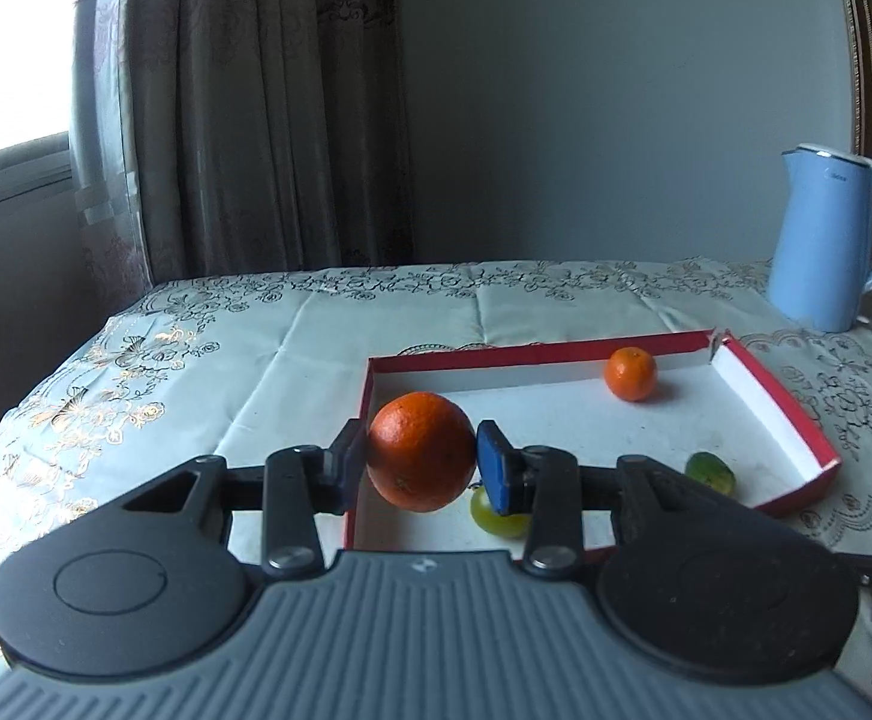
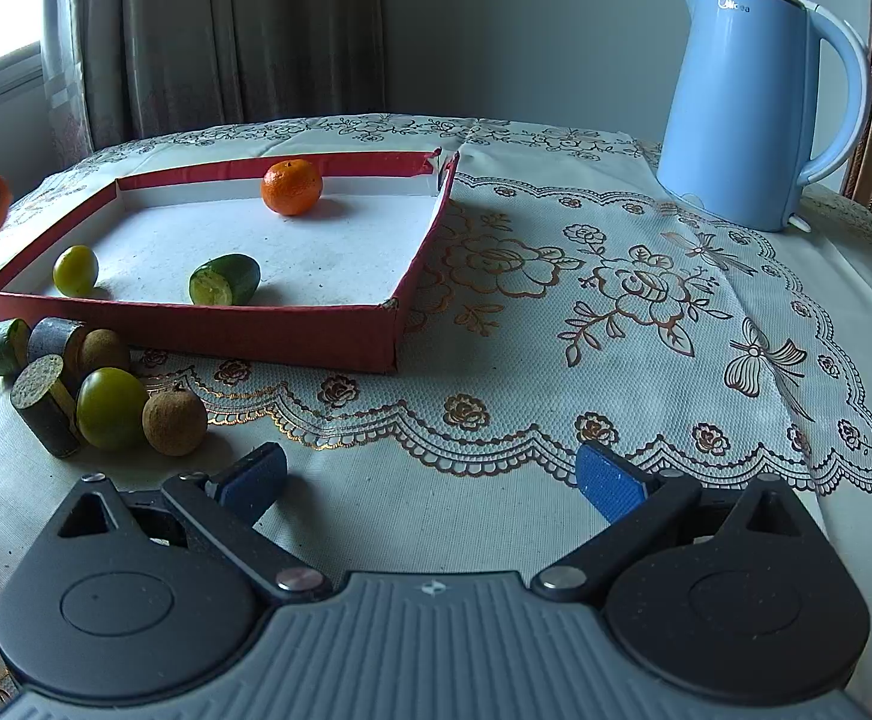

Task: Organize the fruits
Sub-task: 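Lift the large orange with the left tool toward the box lid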

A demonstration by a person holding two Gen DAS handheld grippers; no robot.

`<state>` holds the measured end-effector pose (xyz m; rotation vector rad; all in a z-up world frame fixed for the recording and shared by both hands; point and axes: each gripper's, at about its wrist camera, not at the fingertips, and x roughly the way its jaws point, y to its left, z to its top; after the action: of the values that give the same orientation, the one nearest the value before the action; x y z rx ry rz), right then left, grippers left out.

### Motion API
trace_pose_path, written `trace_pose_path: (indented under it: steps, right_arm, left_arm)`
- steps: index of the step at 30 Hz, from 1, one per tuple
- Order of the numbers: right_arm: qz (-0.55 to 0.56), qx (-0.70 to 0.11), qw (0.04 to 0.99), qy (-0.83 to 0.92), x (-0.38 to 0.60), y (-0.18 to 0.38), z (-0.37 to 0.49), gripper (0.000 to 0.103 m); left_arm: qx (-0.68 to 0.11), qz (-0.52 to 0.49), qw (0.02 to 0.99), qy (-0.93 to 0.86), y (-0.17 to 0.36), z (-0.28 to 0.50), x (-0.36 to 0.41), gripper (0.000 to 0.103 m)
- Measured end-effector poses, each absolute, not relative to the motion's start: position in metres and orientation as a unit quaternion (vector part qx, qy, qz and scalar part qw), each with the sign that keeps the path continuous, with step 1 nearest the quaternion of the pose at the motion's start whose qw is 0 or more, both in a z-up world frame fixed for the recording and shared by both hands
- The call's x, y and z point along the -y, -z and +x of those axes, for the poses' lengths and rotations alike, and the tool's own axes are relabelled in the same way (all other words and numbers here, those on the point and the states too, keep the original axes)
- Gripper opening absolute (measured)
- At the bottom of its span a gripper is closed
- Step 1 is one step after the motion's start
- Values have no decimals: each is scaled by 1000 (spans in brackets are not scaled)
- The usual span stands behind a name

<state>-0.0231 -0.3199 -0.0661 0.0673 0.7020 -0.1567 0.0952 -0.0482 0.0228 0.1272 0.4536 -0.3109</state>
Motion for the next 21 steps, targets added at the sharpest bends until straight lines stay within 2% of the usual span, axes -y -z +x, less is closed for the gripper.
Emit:
trace_pose_path:
  steps: [15, 21]
  right_arm:
    - [33, -343, 936, 77, 320, 67, -23, 103]
    - [33, -343, 936, 77, 320, 66, -23, 103]
  left_arm:
    - [-281, 74, 949, 120, 26, 130, 63, 36]
    - [-278, 75, 951, 117, 28, 133, 66, 36]
